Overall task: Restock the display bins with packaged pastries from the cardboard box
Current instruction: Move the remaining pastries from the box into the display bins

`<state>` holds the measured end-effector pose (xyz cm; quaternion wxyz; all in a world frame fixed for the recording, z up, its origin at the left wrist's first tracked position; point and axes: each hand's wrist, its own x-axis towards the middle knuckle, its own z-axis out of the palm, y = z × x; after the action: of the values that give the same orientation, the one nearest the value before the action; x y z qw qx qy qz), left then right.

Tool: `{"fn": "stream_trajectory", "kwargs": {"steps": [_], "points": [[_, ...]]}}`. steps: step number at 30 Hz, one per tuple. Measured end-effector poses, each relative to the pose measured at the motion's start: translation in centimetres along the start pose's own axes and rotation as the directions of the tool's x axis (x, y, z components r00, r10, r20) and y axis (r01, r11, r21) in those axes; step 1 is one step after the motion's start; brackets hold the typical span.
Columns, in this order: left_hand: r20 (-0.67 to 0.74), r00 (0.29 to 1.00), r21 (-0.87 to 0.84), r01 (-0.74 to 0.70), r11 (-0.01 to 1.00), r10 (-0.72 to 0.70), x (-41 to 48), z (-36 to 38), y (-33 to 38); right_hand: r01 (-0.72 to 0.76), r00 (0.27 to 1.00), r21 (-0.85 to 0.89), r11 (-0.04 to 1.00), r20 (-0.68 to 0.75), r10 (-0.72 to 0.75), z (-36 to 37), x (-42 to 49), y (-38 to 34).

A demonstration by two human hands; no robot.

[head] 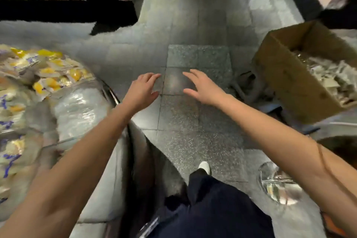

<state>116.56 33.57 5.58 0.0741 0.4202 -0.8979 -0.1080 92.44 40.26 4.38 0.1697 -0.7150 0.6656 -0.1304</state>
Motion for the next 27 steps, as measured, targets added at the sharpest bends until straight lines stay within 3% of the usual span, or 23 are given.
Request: {"fn": "stream_trajectory", "kwargs": {"steps": [6, 15, 20, 27], "points": [[0.077, 0.964, -0.035, -0.251, 0.967, 0.253, 12.2, 3.8, 12.6, -0.267, 0.959, 0.031, 0.963, -0.084, 0.269, -5.9, -6.8, 13.3], [0.138, 0.832, -0.087, -0.529, 0.844, 0.537, 30.2, 10.3, 32.1, -0.521, 0.841, 0.081, 0.85, -0.12, 0.527, -14.7, -13.8, 32.3], [0.166, 0.766, -0.142, -0.604, 0.784, 0.621, 36.6, 13.7, 40.5, -0.632, 0.745, 0.155, 0.759, -0.149, 0.651, -17.8, -16.9, 40.0], [0.249, 0.686, -0.184, -0.659, 0.729, 0.684, 43.5, 18.1, 44.9, -0.686, 0.686, 0.227, 0.692, -0.117, 0.718, -18.4, -16.6, 47.2]]}}
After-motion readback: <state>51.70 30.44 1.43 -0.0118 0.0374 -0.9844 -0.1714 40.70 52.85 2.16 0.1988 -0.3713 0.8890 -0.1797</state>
